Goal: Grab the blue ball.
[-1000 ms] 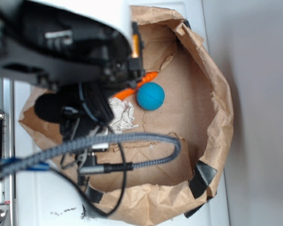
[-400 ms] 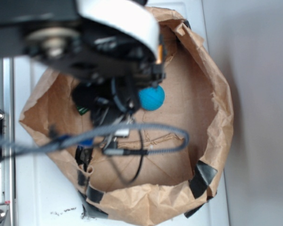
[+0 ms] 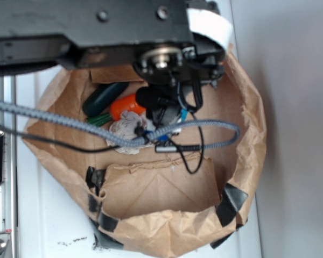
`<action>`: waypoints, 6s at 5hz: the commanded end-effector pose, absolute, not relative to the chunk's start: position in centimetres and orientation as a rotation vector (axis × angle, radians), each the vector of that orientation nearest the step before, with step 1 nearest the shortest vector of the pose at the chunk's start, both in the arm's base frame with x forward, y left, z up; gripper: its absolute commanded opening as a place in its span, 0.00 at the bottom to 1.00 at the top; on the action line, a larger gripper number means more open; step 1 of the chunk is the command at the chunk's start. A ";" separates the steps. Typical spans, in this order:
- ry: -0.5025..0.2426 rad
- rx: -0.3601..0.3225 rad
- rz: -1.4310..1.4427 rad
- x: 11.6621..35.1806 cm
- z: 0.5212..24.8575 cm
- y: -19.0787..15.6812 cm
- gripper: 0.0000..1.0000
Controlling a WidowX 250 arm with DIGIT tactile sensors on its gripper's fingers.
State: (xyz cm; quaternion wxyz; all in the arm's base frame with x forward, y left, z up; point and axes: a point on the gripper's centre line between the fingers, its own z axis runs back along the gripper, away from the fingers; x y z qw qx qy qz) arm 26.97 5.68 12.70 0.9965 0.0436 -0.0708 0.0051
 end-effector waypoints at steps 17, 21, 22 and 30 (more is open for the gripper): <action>-0.210 0.192 0.012 31.4 8.2 6.1 1.00; -0.166 0.167 -0.041 29.8 6.2 4.3 1.00; -0.165 0.163 -0.066 29.4 5.9 3.4 1.00; -0.238 0.149 0.078 29.4 10.5 5.8 0.00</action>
